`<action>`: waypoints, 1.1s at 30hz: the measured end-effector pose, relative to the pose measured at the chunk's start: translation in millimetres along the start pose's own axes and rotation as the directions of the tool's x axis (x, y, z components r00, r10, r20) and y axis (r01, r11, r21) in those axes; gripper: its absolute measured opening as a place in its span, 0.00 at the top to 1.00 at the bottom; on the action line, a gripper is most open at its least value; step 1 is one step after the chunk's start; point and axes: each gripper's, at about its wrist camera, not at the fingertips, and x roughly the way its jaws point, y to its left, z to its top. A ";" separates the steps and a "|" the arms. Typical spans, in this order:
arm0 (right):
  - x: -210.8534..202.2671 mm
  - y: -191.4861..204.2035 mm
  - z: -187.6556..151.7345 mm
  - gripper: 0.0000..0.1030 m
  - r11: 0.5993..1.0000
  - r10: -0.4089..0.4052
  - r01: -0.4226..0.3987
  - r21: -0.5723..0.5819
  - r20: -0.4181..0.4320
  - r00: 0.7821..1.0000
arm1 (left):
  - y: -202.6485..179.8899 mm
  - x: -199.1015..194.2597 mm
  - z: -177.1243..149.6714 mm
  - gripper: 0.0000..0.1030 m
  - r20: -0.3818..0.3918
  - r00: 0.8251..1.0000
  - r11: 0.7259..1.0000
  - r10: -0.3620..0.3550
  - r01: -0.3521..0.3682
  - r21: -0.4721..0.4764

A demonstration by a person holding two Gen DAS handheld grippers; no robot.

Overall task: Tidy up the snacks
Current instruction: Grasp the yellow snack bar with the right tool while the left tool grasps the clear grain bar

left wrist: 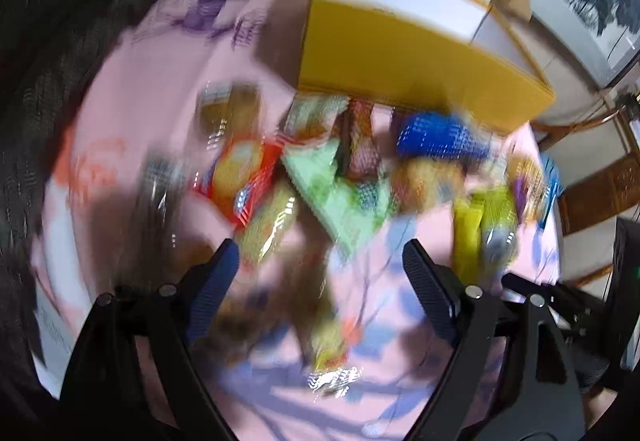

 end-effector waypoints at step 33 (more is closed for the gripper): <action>32.2 -1.3 -3.4 0.79 0.998 -0.041 0.039 0.052 0.033 0.999 | -28.7 56.2 -48.5 0.72 -0.045 0.989 0.982 0.144 -0.137 0.130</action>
